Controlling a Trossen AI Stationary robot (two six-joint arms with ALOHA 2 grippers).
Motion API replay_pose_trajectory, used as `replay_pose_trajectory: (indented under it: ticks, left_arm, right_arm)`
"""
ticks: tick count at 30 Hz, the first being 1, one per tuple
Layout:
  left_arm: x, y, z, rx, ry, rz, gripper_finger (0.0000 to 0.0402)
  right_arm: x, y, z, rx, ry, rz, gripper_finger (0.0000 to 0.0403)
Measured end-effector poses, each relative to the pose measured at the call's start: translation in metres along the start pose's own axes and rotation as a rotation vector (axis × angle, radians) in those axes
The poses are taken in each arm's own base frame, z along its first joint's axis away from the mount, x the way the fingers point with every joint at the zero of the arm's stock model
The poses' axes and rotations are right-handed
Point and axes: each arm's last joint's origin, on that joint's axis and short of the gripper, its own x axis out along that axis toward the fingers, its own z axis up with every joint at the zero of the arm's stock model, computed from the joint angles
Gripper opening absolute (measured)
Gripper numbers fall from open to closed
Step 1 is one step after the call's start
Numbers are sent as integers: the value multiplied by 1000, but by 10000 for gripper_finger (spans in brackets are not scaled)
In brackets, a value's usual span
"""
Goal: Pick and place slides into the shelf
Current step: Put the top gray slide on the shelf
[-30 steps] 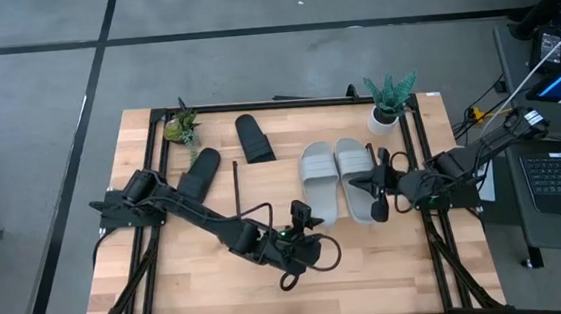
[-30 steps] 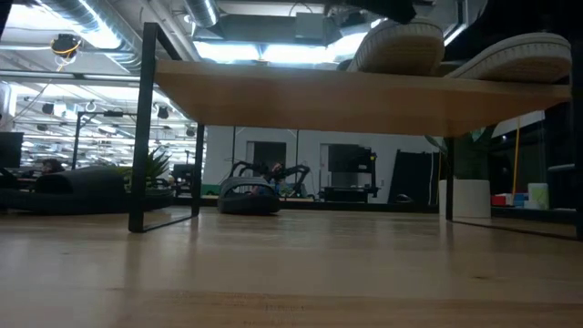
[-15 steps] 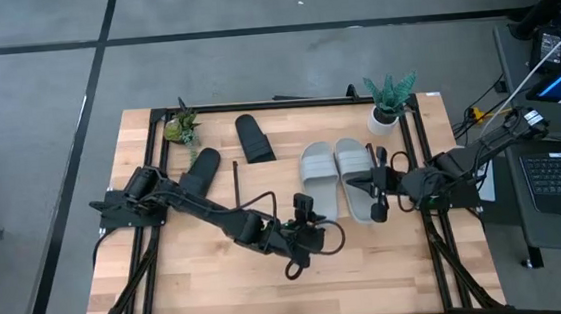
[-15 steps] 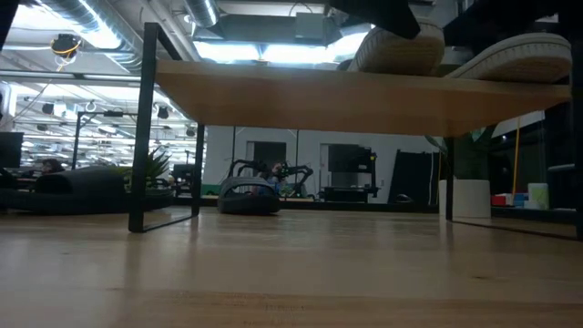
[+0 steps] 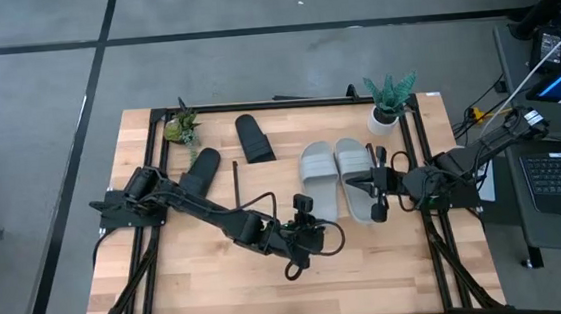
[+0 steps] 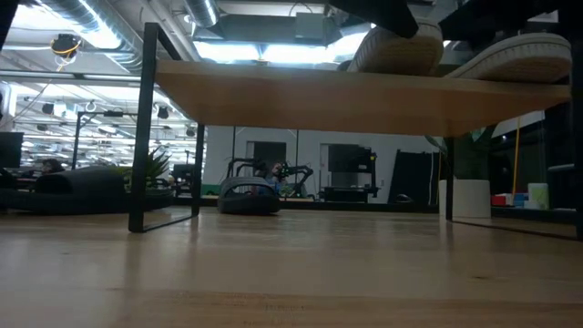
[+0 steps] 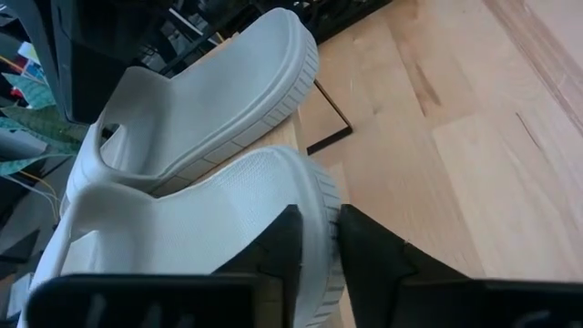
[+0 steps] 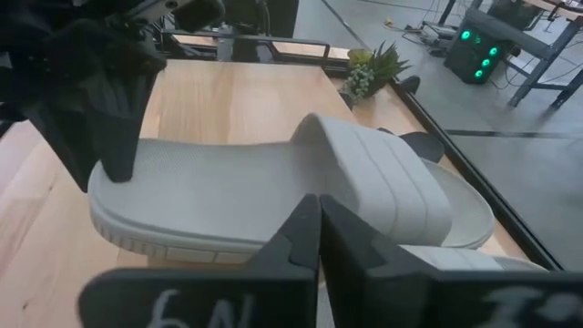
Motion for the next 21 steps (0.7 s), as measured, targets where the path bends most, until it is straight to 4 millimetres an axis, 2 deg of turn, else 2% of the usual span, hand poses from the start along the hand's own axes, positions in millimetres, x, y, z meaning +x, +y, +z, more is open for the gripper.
replay_pose_trajectory:
  ticks: [4,9,17,21]
  left_arm:
    - [0,0,0,-1,2,0,32]
    - [0,0,0,0,-1,-16,9]
    - [0,0,0,0,-2,-16,7]
    - [0,0,2,-11,-18,-12,7]
  right_arm:
    - [0,0,0,1,0,0,18]
    - [0,0,0,2,1,0,5]
    - [0,0,0,3,1,0,18]
    - [0,0,0,3,1,0,9]
